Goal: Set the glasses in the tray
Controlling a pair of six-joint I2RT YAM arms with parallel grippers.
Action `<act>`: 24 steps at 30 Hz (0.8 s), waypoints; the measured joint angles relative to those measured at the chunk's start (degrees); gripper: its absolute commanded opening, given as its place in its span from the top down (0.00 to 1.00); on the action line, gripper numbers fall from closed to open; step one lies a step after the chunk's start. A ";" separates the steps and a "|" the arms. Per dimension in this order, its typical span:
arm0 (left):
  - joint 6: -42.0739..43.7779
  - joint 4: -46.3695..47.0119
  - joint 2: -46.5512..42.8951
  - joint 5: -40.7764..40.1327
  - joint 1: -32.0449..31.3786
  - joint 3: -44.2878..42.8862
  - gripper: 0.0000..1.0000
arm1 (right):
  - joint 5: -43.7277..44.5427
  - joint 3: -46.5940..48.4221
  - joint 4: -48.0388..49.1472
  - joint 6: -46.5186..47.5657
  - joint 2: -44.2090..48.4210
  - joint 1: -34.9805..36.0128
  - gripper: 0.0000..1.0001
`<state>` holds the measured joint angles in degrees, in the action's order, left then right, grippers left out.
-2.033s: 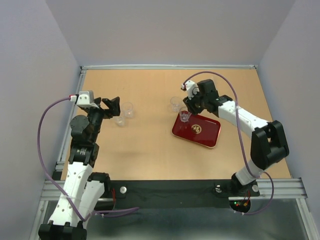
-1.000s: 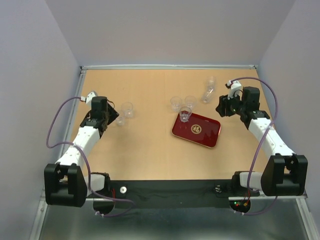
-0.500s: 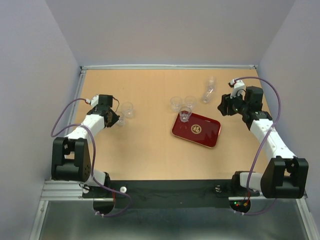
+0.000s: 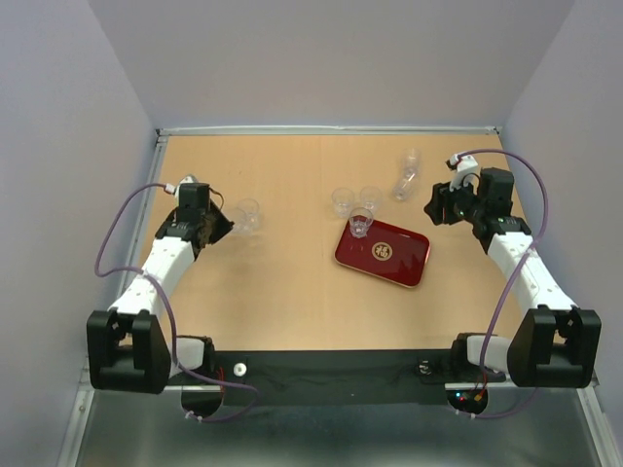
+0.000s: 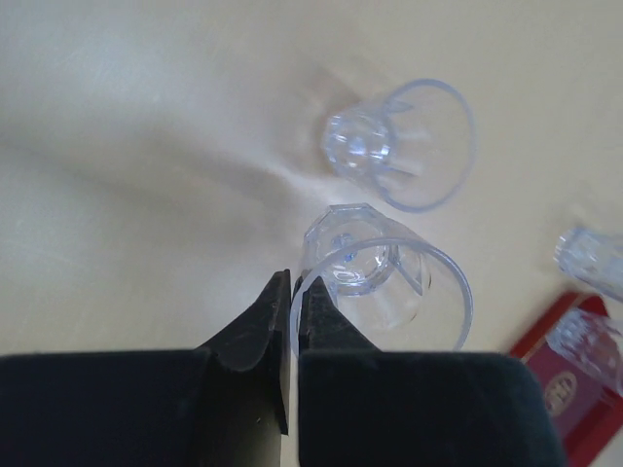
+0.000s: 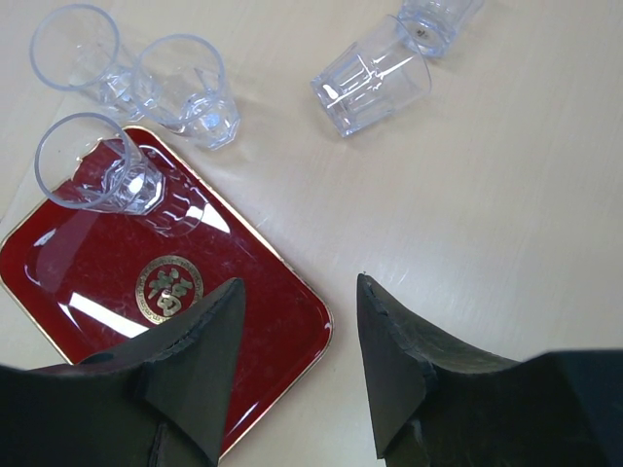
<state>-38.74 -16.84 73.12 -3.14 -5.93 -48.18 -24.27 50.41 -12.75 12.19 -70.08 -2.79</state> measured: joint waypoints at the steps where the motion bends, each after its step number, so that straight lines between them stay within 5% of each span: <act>1: 0.96 0.61 -1.92 1.97 -0.02 0.33 1.00 | -0.07 0.00 0.04 0.00 0.02 -0.04 0.45; 12: 14.82 9.25 -4.00 32.57 -2.89 5.31 1.00 | -0.50 -1.31 0.39 0.07 0.31 -0.26 0.44; 24: 20.85 13.07 5.97 31.65 -21.51 -2.89 1.00 | -0.87 -1.49 0.39 0.50 0.39 -0.35 0.44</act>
<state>-17.89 -3.77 79.09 28.51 -27.44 -51.07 -25.15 48.93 -12.36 12.69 -69.69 -3.14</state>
